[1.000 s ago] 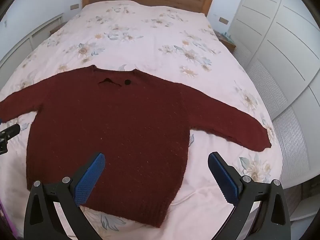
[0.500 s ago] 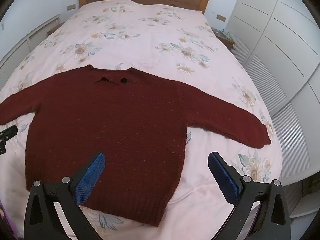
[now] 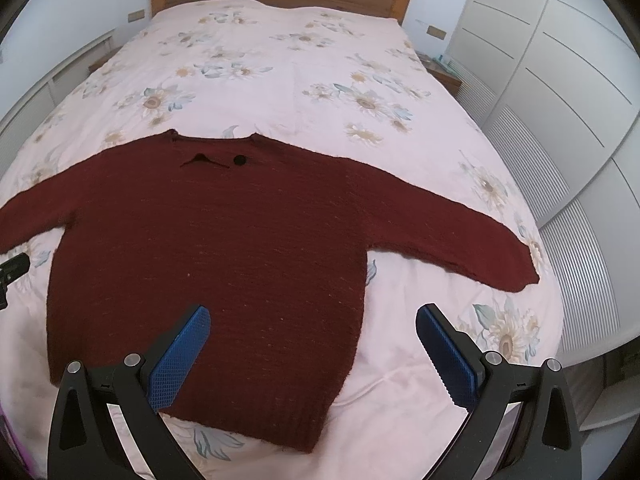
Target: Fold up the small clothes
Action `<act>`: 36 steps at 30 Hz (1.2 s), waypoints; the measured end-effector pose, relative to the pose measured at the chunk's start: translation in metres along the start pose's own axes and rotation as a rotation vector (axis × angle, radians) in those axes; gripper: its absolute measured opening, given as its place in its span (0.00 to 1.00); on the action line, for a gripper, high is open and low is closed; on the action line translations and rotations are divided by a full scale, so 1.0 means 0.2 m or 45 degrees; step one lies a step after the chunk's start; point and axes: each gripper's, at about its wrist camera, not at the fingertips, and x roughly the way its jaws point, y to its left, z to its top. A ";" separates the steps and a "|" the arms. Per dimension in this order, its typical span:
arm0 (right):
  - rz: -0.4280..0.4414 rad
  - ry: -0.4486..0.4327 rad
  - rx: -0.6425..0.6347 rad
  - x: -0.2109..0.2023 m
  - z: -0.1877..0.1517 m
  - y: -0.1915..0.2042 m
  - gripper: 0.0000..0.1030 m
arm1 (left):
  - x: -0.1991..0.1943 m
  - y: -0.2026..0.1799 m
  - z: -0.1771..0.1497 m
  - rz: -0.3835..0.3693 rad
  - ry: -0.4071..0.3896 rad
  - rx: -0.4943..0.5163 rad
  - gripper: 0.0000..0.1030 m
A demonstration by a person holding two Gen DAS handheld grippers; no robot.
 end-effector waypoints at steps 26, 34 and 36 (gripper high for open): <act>-0.018 0.013 0.001 0.01 -0.02 -0.03 0.99 | 0.03 -0.03 0.01 0.002 0.017 0.048 0.99; -0.019 0.021 -0.004 0.02 -0.03 -0.03 0.99 | 0.03 -0.04 0.01 0.004 0.016 0.051 0.99; -0.019 0.023 -0.005 0.02 -0.03 -0.03 0.99 | 0.03 -0.03 0.01 0.005 0.017 0.052 0.99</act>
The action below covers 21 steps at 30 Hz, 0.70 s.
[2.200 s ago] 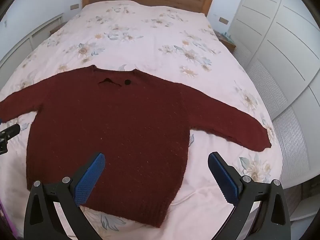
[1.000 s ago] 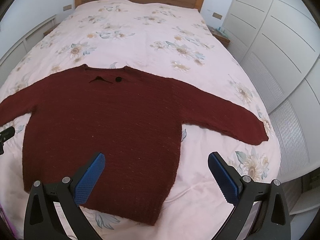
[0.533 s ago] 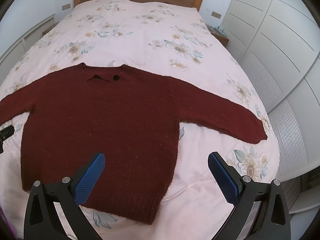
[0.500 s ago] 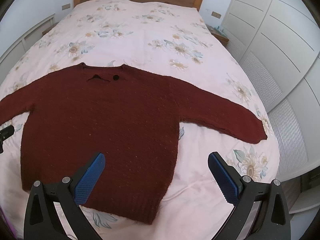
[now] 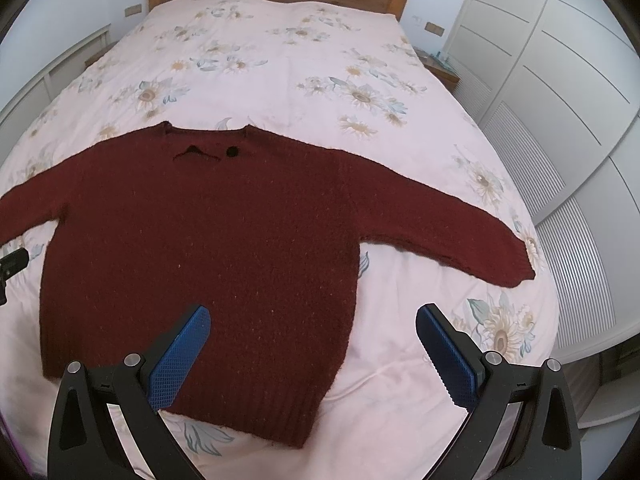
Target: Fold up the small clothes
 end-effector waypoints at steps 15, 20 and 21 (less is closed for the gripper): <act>0.000 0.004 -0.006 0.01 0.00 0.01 0.99 | 0.01 0.00 0.00 0.000 0.005 0.007 0.99; 0.004 -0.006 0.010 0.02 0.00 -0.01 0.99 | 0.02 0.00 0.00 0.000 0.009 0.010 0.99; 0.007 -0.009 0.020 0.03 0.01 -0.02 0.99 | 0.03 0.00 0.00 0.002 0.012 0.012 0.99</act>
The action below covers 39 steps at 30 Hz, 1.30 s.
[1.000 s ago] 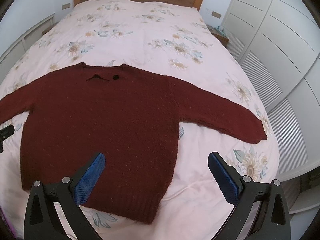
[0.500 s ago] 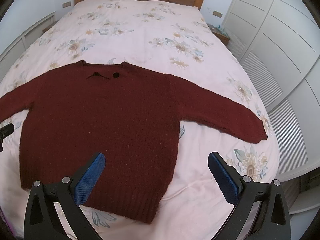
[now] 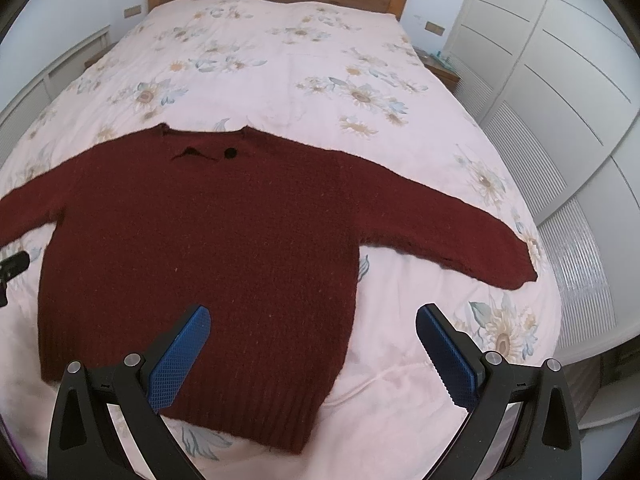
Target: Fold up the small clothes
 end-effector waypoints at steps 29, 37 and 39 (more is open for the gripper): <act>-0.176 0.176 0.680 0.92 0.15 -1.33 0.99 | 0.49 -0.07 0.36 -0.024 0.070 0.109 0.99; -0.140 0.252 1.012 1.15 0.03 -1.62 0.99 | 0.57 -0.07 0.43 -0.053 0.091 0.090 0.99; -0.139 0.285 1.074 1.19 -0.01 -1.66 0.99 | 0.58 -0.07 0.43 -0.045 0.095 0.096 0.99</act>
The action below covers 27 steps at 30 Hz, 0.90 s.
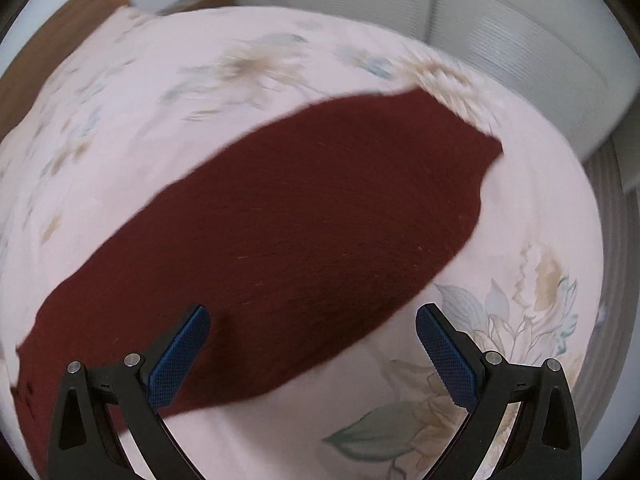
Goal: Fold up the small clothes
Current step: 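Reach the right tool to the sweater sleeve cuff and close on it, then lift the sleeve with the right tool, lay it across the body, release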
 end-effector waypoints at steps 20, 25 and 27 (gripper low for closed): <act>0.128 0.001 0.088 0.07 0.18 -0.14 0.15 | 0.09 0.09 -0.06 -0.062 0.063 -0.046 0.99; 0.164 -0.083 -0.048 -0.10 0.18 0.01 0.14 | 0.09 0.09 -0.06 -0.065 0.055 -0.025 0.99; 0.196 -0.126 -0.123 -0.22 0.14 0.10 0.14 | 0.08 0.10 -0.06 -0.063 0.045 -0.025 0.99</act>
